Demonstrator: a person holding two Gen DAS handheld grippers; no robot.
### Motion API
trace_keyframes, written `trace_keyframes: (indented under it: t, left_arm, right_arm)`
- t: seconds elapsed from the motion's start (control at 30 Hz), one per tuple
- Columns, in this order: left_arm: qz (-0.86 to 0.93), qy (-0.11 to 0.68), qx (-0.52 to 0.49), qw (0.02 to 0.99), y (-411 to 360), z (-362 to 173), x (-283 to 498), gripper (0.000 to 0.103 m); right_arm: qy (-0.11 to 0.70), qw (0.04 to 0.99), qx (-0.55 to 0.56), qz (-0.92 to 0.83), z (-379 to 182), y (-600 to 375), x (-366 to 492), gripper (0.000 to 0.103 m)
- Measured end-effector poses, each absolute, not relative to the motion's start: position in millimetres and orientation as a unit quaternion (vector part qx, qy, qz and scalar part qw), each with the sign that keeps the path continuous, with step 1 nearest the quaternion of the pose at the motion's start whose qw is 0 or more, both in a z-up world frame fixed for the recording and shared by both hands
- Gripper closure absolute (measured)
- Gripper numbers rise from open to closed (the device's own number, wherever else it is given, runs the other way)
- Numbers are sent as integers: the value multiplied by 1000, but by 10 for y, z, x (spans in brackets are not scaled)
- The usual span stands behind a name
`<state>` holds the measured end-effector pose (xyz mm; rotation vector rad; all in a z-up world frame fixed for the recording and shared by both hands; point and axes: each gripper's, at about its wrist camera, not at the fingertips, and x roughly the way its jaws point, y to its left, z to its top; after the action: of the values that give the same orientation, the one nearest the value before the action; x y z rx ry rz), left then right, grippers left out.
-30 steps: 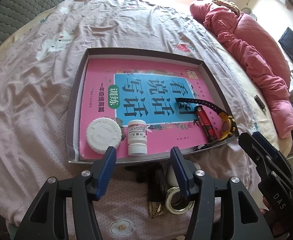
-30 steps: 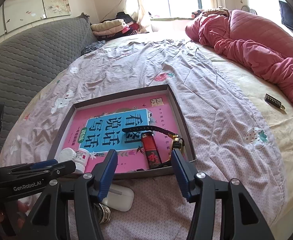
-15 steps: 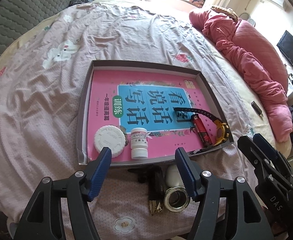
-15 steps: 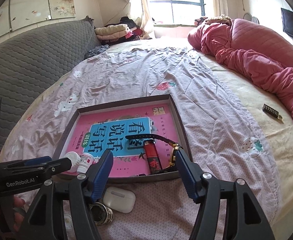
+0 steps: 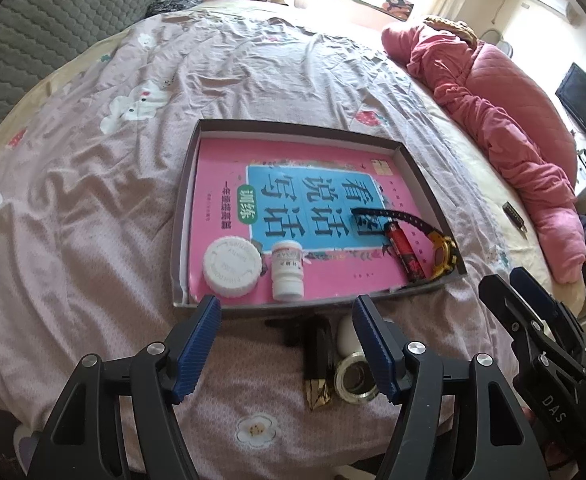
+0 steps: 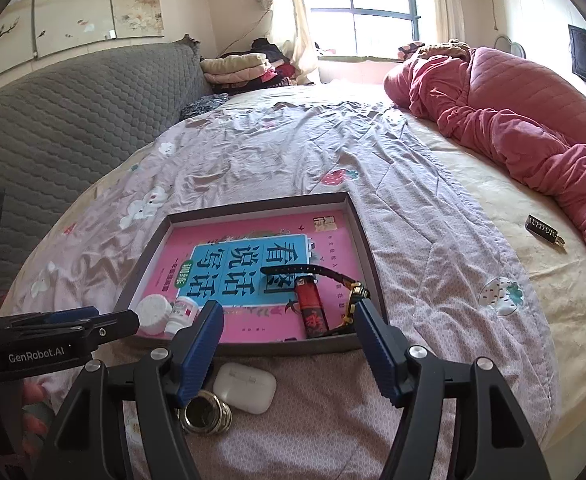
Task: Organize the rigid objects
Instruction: 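Withdraw both tools from the box toward the remaining objects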
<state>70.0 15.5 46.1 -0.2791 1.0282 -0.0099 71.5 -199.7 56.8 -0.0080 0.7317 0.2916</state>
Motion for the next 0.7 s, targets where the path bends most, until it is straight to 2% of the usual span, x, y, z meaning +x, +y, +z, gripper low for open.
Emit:
trace_keyframes:
  t: [0.7]
  left_arm:
    - [-15,519,-116,847,49,151,351,33]
  right_arm:
    - [396,905,-20,153,219,-2044,387,36]
